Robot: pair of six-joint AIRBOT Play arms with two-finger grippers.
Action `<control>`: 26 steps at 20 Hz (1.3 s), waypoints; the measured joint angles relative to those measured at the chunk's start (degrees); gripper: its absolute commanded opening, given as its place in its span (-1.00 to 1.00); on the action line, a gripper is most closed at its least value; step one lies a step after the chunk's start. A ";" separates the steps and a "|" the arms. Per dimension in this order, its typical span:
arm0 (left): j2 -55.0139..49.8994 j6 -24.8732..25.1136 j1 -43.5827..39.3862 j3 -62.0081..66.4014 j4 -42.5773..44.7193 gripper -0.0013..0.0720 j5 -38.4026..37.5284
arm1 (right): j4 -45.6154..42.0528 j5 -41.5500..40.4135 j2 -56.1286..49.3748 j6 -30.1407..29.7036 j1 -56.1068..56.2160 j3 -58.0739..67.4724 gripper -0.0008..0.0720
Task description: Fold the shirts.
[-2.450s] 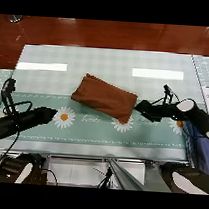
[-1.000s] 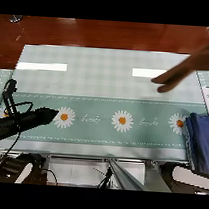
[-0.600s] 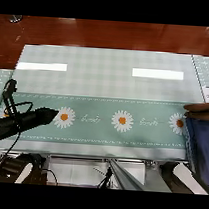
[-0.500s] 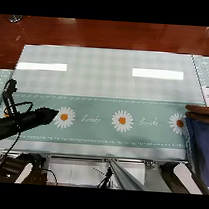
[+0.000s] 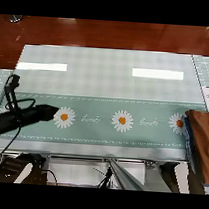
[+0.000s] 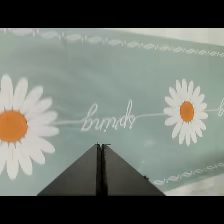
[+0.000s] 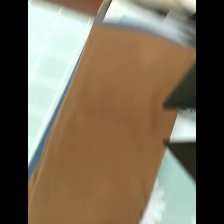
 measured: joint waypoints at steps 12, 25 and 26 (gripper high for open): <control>-48.57 6.73 -8.96 53.88 3.72 -0.92 -11.08 | 18.99 -29.62 -18.29 -11.85 55.71 -0.79 -0.91; -53.09 -4.72 -11.02 42.01 18.12 -0.92 -12.79 | -10.51 -25.20 -32.06 4.31 69.42 -0.76 -0.91; -53.33 -4.85 -11.02 41.92 18.18 -0.92 -12.74 | -10.86 -25.24 -32.17 4.55 69.46 -0.76 -0.91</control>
